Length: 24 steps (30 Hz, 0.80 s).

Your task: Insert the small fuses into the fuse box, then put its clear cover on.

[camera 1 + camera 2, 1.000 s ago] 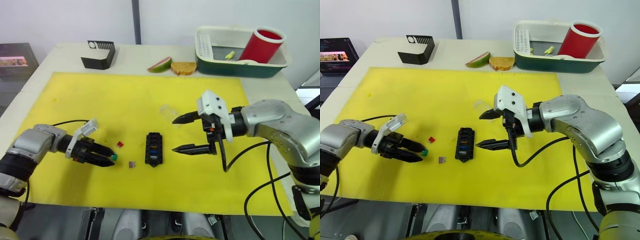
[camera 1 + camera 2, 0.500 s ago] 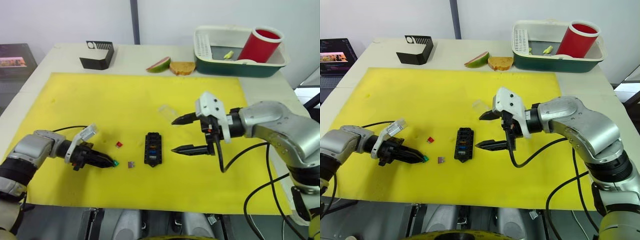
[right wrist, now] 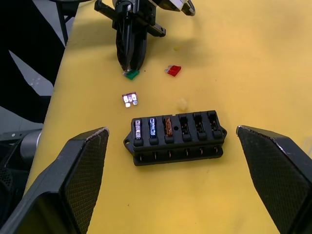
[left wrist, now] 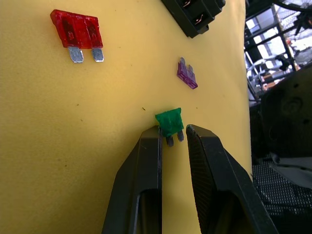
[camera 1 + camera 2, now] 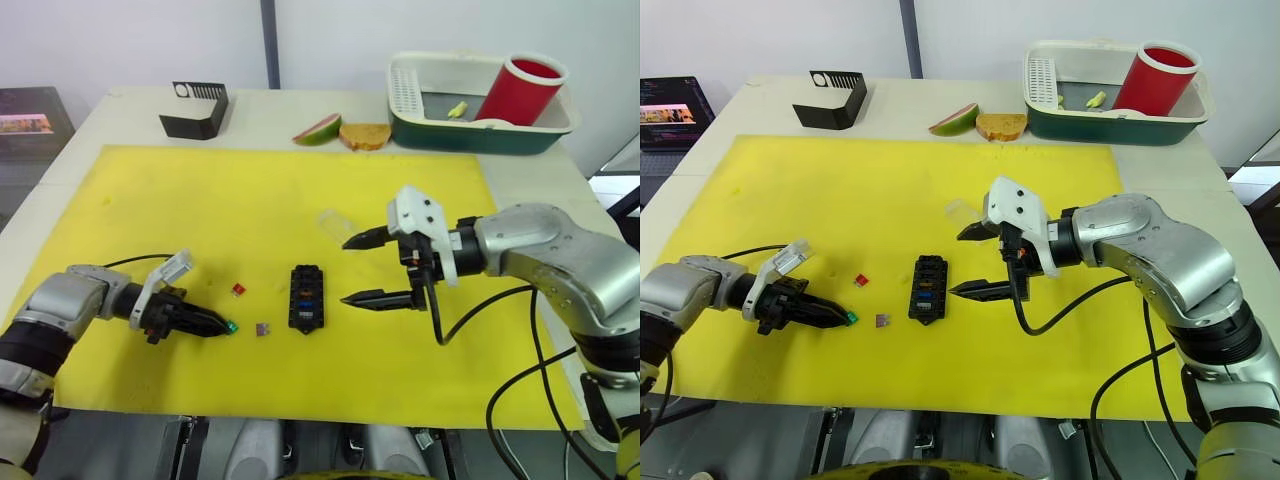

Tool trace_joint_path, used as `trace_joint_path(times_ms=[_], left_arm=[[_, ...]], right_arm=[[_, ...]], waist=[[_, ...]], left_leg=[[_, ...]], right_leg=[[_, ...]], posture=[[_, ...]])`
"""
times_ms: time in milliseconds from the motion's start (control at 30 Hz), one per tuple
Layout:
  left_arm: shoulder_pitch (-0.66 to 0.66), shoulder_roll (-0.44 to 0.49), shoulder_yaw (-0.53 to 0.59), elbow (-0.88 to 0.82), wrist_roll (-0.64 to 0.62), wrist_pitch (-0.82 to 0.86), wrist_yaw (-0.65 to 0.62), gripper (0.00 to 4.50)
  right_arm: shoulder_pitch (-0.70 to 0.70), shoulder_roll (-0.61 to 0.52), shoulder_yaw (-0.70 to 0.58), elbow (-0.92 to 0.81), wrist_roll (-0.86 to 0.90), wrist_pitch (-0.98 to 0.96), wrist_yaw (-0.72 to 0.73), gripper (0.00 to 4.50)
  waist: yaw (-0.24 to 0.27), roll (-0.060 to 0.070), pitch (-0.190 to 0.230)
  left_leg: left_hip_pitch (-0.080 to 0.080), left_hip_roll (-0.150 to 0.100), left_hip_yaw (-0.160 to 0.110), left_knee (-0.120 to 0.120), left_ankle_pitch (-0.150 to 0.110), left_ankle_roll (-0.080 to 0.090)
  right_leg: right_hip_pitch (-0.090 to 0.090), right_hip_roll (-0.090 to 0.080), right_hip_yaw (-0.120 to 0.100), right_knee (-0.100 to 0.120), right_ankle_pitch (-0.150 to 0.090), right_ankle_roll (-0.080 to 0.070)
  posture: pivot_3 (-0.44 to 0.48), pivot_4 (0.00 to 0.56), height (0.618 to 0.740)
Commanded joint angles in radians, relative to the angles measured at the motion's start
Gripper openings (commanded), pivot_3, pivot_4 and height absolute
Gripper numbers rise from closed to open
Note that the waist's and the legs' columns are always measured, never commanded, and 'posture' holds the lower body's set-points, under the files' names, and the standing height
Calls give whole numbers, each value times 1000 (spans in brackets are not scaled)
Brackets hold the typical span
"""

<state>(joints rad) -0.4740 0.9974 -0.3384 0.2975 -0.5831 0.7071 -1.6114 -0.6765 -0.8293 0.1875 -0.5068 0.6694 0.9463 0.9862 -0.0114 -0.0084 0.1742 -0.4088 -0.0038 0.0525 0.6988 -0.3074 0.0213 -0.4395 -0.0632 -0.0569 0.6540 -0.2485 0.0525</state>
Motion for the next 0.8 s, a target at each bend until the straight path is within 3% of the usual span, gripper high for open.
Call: trace_joint_path(times_ms=[33,67,167,800], left_arm=[[25,-13,3,-32,18,8,-3,888],[26,-17,9,-29,23,8,-3,888],[30,-22,18,-28,32,7,-3,22],[56,-34,122,-81,44,32,3,22]], right_arm=[[-9,6,-10,-31,-7,-16,-6,4500],[-10,6,-10,-31,-7,-16,-7,4500],[-10,7,-9,-30,-8,-16,-8,4500],[12,9,-15,-32,-15,-16,-11,4500]], waist=[[0,0,0],[0,0,0],[1,0,0],[1,0,0]], left_leg=[[0,0,0,0,0,0],[0,0,0,0,0,0],[0,0,0,0,0,0],[0,0,0,0,0,0]], right_leg=[[0,0,0,0,0,0],[0,0,0,0,0,0],[0,0,0,0,0,0],[0,0,0,0,0,0]], posture=[[0,150,740],[0,150,740],[0,150,740],[0,150,740]])
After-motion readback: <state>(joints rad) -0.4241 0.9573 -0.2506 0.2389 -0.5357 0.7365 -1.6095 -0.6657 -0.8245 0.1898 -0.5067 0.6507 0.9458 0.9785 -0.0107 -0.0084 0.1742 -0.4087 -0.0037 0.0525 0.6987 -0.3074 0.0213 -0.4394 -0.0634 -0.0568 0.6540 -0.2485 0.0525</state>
